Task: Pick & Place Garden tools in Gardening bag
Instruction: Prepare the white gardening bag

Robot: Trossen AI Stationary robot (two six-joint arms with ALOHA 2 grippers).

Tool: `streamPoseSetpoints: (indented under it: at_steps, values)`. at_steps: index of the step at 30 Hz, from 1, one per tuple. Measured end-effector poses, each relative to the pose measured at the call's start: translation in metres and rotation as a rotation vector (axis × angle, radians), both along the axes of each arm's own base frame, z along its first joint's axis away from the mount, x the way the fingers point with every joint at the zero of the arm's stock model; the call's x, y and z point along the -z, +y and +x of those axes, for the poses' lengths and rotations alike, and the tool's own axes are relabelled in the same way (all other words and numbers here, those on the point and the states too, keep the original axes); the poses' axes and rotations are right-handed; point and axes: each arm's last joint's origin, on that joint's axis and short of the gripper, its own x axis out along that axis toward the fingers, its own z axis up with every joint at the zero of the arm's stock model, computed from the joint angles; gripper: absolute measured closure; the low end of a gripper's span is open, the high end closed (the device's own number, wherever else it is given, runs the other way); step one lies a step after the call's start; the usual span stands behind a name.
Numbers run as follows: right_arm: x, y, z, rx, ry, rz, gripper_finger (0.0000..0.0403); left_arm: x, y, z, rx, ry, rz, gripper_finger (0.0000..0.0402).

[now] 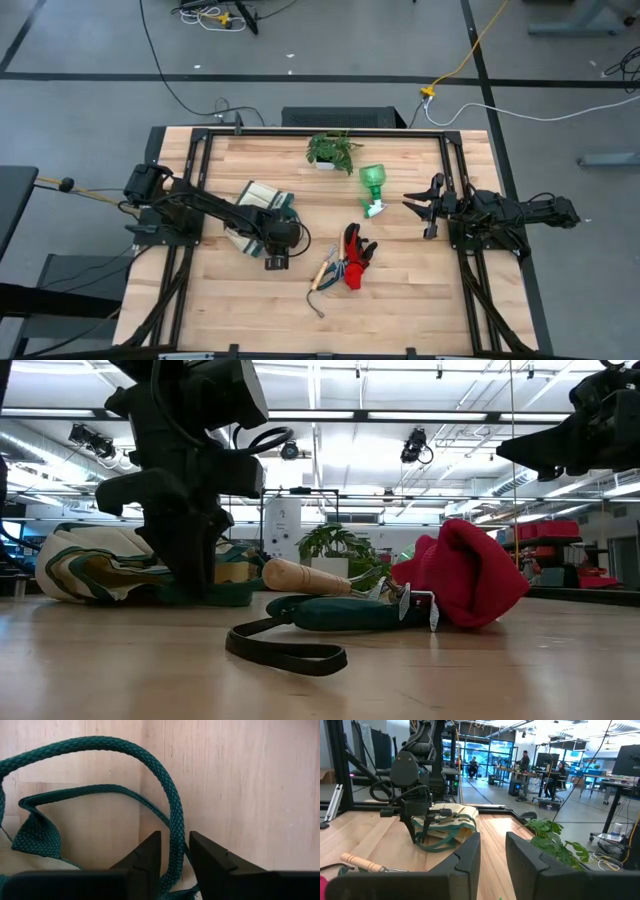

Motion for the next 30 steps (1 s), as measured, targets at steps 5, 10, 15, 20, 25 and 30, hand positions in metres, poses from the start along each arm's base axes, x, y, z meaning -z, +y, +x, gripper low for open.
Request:
streamPoseSetpoints:
  at_steps: [5, 10, 15, 20, 25, 30]
  values:
    - [0.0001, 0.0000, 0.0000, 0.000, 0.001, 0.000, 0.0309, -0.0002, -0.0001, -0.0001, 0.001, 0.000, -0.004, 0.0341]
    - [0.0001, 0.0000, 0.0000, 0.000, 0.000, 0.000, 0.0309, -0.0002, -0.0009, -0.0002, 0.010, 0.004, -0.027, 0.0379]
    - [0.0001, 0.0000, 0.0000, 0.000, 0.000, 0.000, 0.0309, -0.0003, -0.0009, 0.0003, 0.009, 0.000, -0.028, 0.0391]
    - [0.0001, 0.0000, 0.0000, 0.000, 0.000, 0.000, 0.0309, -0.0013, -0.0014, 0.0028, 0.009, -0.028, -0.033, 0.0360]
    - [0.0001, 0.0000, 0.0000, 0.000, 0.000, 0.000, 0.0309, -0.0014, -0.0014, 0.0029, 0.009, -0.030, -0.034, 0.0361]
    - [0.0000, 0.0000, 0.0000, 0.000, 0.000, 0.000, 0.0309, -0.0014, -0.0014, 0.0029, 0.004, -0.030, -0.036, 0.0390]
